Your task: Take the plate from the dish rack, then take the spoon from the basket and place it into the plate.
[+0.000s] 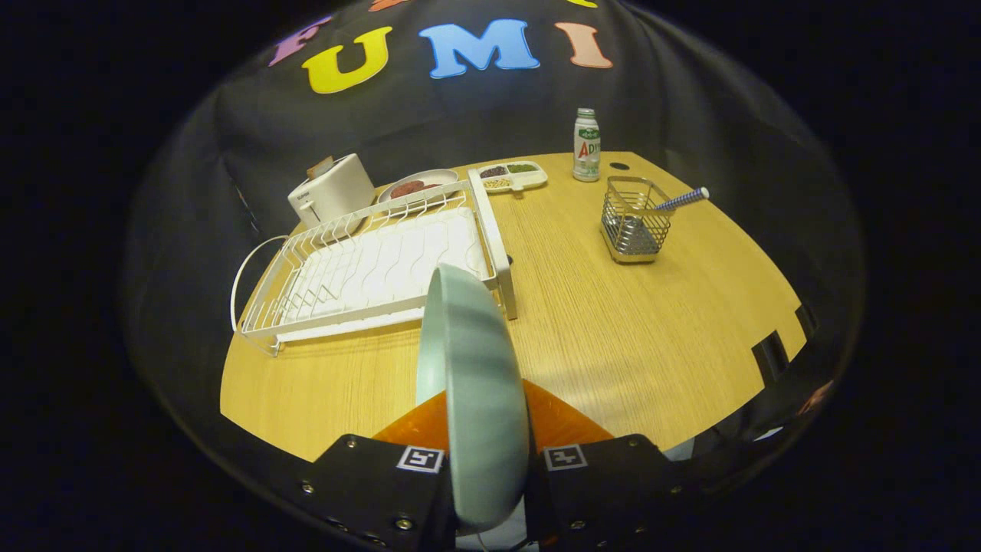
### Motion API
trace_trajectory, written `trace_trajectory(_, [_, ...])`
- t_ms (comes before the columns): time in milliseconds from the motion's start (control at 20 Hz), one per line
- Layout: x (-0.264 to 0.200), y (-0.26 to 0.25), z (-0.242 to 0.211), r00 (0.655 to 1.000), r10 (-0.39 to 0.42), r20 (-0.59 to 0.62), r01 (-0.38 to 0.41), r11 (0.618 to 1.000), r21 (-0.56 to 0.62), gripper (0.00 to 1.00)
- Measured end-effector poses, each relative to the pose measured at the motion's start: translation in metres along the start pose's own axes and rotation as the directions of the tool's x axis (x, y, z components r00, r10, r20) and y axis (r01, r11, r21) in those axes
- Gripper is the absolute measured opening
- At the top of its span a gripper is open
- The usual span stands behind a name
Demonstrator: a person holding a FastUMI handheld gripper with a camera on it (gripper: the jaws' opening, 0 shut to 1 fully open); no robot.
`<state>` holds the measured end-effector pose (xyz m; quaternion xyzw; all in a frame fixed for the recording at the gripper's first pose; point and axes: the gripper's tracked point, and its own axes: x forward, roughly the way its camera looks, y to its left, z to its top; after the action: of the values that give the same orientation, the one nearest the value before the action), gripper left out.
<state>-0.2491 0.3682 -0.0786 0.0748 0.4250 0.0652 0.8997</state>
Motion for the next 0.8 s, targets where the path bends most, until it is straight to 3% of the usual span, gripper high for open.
trace_trajectory(300, [0.009,-0.021,-0.006,0.999,-0.018,-0.036,0.021,0.997,0.079,0.48])
trace_trajectory(650, [0.009,-0.03,-0.006,0.998,-0.044,-0.045,0.046,0.998,0.049,0.52])
trace_trajectory(800, [0.009,-0.044,-0.013,0.993,-0.099,-0.059,0.099,0.995,-0.011,0.79])
